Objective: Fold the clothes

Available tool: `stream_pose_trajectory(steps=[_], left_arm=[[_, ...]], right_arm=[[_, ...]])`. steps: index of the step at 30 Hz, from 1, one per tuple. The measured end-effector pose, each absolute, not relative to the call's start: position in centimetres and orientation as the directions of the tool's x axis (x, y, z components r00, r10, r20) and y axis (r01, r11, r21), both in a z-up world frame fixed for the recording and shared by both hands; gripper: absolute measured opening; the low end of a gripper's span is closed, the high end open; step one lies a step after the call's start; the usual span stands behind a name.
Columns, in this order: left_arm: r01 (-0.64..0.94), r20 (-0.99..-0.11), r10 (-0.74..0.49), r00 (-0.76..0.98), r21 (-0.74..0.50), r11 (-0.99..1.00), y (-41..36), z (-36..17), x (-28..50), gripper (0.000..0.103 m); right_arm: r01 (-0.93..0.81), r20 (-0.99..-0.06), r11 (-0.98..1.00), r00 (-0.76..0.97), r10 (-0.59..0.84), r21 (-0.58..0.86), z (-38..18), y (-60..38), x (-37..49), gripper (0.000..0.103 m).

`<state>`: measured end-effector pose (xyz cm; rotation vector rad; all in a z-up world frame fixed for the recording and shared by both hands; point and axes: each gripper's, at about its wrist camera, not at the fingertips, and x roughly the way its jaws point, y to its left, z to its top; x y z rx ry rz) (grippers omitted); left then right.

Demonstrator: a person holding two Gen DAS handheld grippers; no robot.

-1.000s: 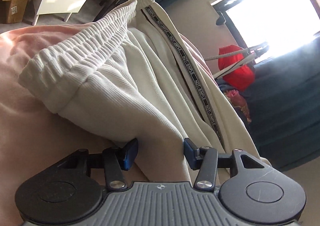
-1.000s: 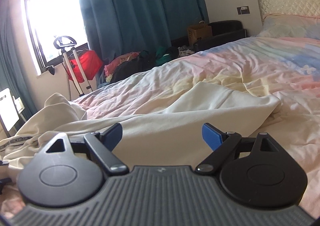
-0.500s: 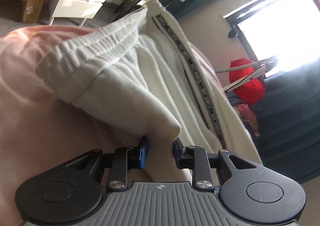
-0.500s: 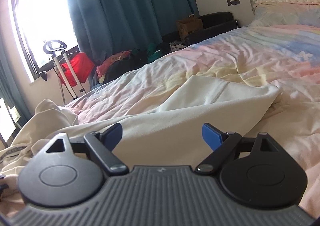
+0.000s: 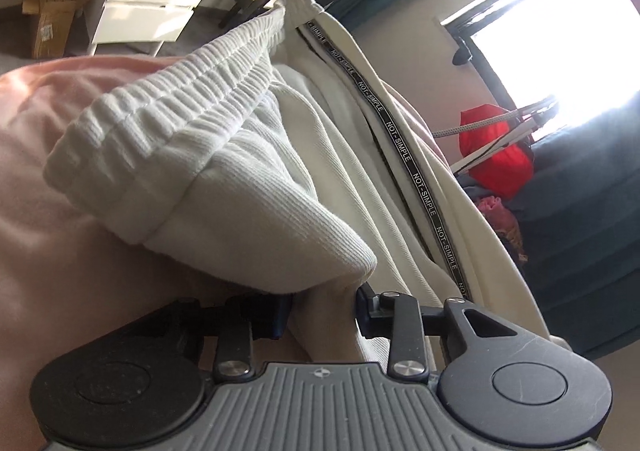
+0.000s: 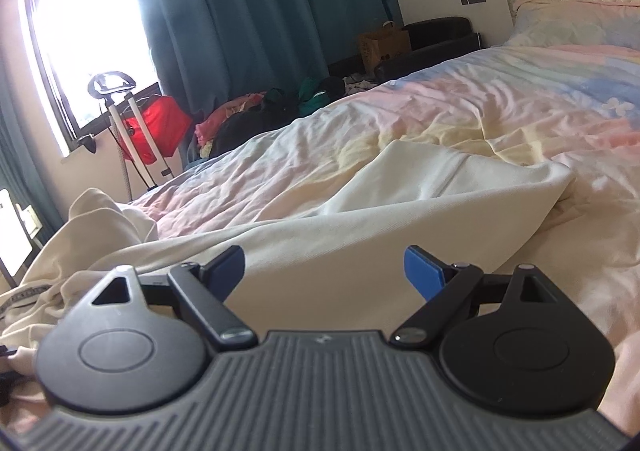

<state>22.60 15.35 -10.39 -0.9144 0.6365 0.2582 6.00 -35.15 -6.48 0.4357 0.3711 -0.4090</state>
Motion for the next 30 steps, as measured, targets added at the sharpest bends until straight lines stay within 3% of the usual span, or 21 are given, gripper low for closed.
stream_pose_trajectory(steps=[6, 17, 27, 30], left_arm=[[-0.454, -0.593, -0.011, 0.805, -0.628, 0.632, 14.6, -7.4, 21.7, 0.014], [-0.372, -0.489, -0.004, 0.873, -0.670, 0.643, 20.1, 2.1, 15.8, 0.011], [-0.395, -0.665, -0.045, 0.745, -0.495, 0.774, 23.8, -1.8, 12.3, 0.015], [-0.344, -0.666, -0.013, 0.746, -0.402, 0.849, 22.2, -1.2, 11.3, 0.021]], right_arm=[[0.451, -0.438, 0.849, 0.845, -0.307, 0.276, -7.3, -34.5, 6.6, 0.088], [0.485, -0.460, 0.827, 0.826, -0.327, 0.284, -6.6, -35.0, 3.4, 0.088], [0.436, -0.425, 0.854, 0.856, -0.295, 0.285, -4.6, -32.9, 0.6, 0.088], [0.430, -0.429, 0.855, 0.857, -0.285, 0.291, -4.5, -32.8, 0.5, 0.088]])
